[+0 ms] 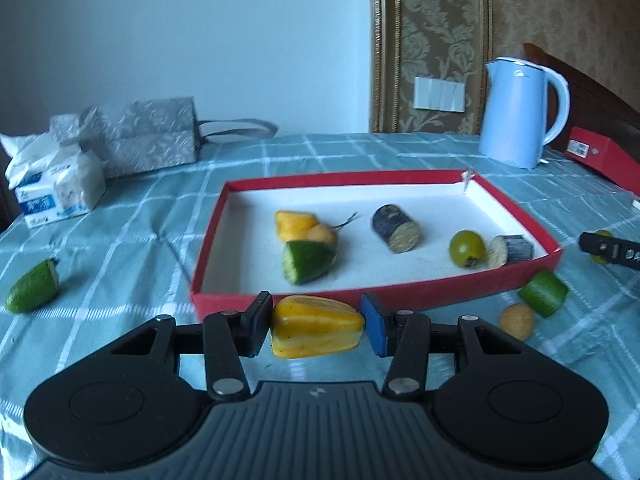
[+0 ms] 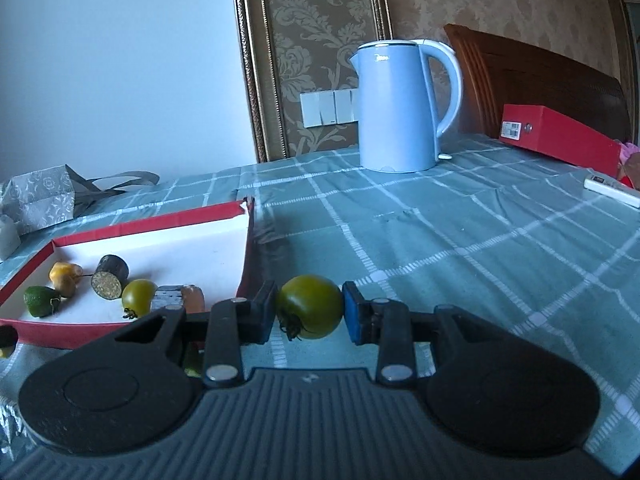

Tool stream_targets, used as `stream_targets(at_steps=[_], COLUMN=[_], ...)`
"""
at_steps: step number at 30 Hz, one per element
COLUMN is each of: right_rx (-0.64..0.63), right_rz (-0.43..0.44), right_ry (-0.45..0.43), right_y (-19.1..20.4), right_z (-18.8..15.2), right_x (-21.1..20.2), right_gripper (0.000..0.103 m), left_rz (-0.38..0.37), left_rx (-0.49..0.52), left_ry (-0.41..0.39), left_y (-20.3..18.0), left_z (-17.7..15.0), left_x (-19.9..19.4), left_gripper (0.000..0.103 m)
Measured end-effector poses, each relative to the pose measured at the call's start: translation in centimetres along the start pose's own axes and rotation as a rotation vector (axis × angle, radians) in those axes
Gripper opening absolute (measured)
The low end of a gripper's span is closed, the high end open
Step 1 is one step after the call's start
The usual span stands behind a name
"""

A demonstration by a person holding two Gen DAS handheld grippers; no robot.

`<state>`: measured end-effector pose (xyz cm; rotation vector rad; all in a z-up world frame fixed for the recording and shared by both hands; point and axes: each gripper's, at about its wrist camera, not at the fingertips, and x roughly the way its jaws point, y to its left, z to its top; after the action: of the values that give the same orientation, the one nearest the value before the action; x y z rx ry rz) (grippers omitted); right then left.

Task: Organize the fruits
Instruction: 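Lower the yellow pepper into the tray and open the left gripper while the right holds the tomato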

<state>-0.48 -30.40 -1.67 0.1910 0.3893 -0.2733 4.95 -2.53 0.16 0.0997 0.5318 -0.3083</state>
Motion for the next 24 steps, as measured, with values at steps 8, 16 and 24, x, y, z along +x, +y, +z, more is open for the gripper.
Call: stream_targets(at_steps=[8, 16, 24], right_rx=[0.007, 0.005, 0.006], right_rz=[0.002, 0.007, 0.018], right_ry=[-0.013, -0.003, 0.008], right_y=[0.0, 0.0, 0.0], right_z=[-0.1, 0.0, 0.0], right_x=[-0.3, -0.2, 0.1], right_gripper=[0.032, 0.032, 0.032], left_rz=[-0.014, -0.004, 0.002], left_rx=[0.031, -0.053, -0.032], left_ry=[-0.045, 0.027, 0.037], left_y=[-1.1, 0.3, -1.0], left_z=[2.9, 5.7, 5.9], left_x=[0.5, 5.7, 8.8], left_gripper=[0.048, 0.048, 0.048])
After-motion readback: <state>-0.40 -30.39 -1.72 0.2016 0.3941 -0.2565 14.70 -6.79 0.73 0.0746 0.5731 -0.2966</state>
